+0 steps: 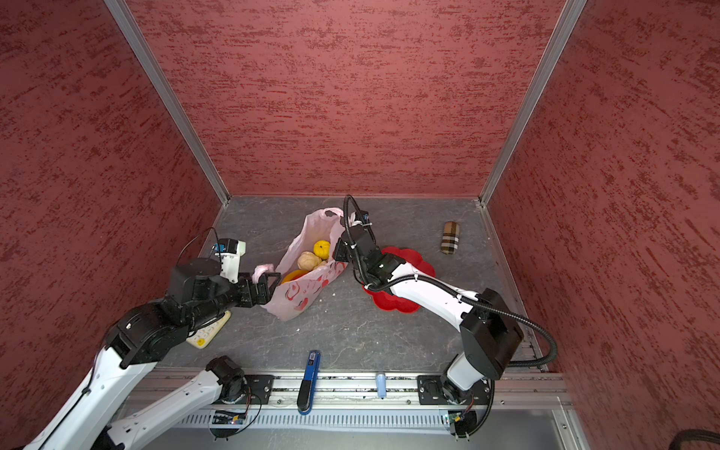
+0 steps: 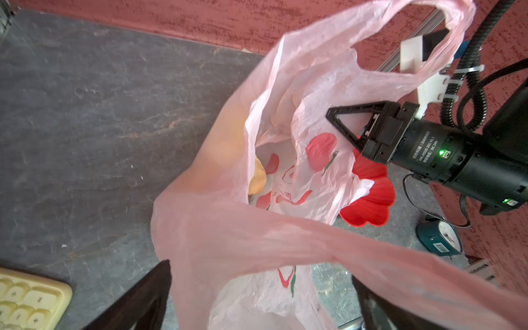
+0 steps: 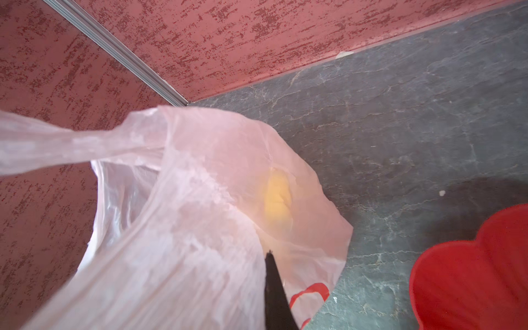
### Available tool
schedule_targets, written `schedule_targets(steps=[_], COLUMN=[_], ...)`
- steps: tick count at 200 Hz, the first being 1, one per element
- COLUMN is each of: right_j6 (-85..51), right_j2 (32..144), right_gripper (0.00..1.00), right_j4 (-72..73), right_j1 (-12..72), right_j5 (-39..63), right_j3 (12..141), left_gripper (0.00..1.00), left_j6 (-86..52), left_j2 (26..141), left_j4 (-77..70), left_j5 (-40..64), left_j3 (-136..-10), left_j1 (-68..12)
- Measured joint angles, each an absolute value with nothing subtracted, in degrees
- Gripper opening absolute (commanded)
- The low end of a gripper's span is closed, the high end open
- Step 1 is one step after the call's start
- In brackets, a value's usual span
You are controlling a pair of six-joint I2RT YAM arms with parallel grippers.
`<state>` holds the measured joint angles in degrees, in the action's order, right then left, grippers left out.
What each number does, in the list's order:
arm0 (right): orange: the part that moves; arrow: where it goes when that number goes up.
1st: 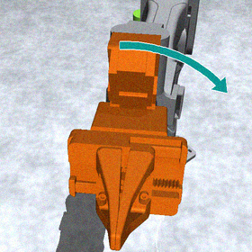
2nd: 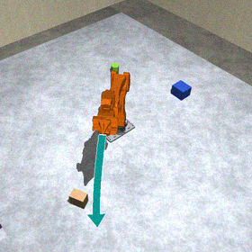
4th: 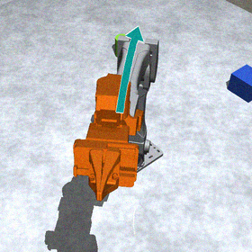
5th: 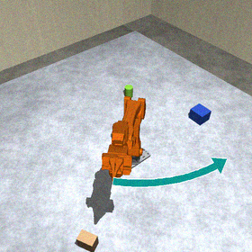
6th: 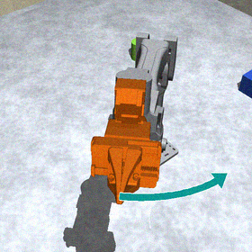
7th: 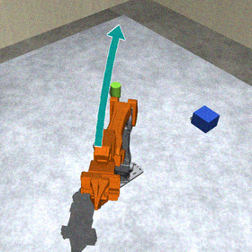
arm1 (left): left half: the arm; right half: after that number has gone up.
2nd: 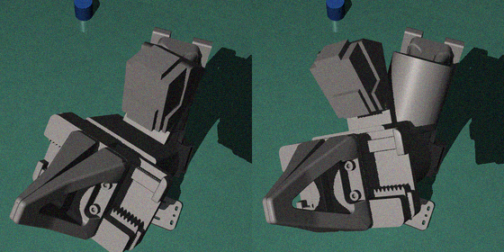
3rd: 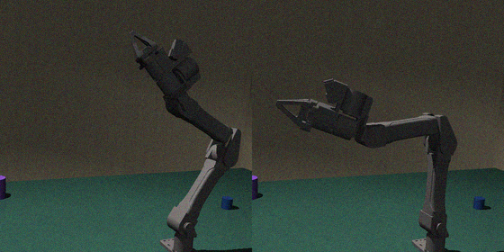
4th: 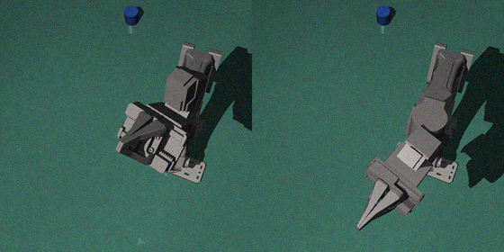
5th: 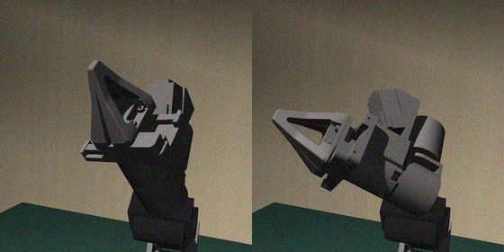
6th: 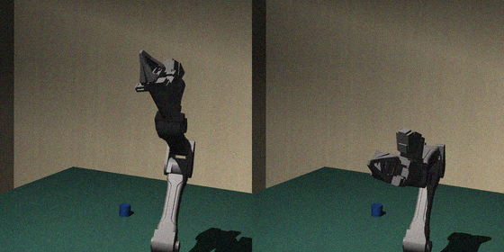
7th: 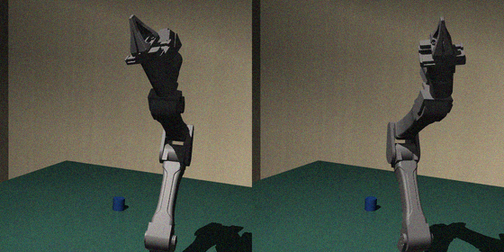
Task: Take fruits out of the plastic bag
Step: Spread open the plastic bag at the center of the table.
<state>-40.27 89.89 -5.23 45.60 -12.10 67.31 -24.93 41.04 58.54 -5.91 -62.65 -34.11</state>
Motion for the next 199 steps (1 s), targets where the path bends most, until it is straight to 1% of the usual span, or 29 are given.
schedule_targets(steps=[46, 79, 165, 199], right_j6=[-40.23, -40.07, -39.66, -39.38], right_j2=[89.93, 90.08, 93.25, 93.45], right_gripper=[0.04, 0.04, 0.03, 0.03], right_j4=[-4.54, -4.29, -4.32, -4.34], right_j1=[45.67, 45.71, 45.91, 45.91], right_j5=[-10.70, -10.17, -9.17, -8.99], right_j3=[67.81, 68.42, 70.72, 71.57], left_gripper=[0.99, 0.99, 0.99, 0.99], left_j6=[-28.18, -28.49, -25.87, -24.56], left_j2=[38.89, 37.17, 30.72, 30.04], left_j4=[59.70, 59.11, 53.47, 53.67], left_j5=[-0.25, 2.55, 4.51, 2.83], left_j3=[-56.84, -56.03, -56.86, -60.66], left_j1=[-34.22, -35.73, -39.97, -40.18])
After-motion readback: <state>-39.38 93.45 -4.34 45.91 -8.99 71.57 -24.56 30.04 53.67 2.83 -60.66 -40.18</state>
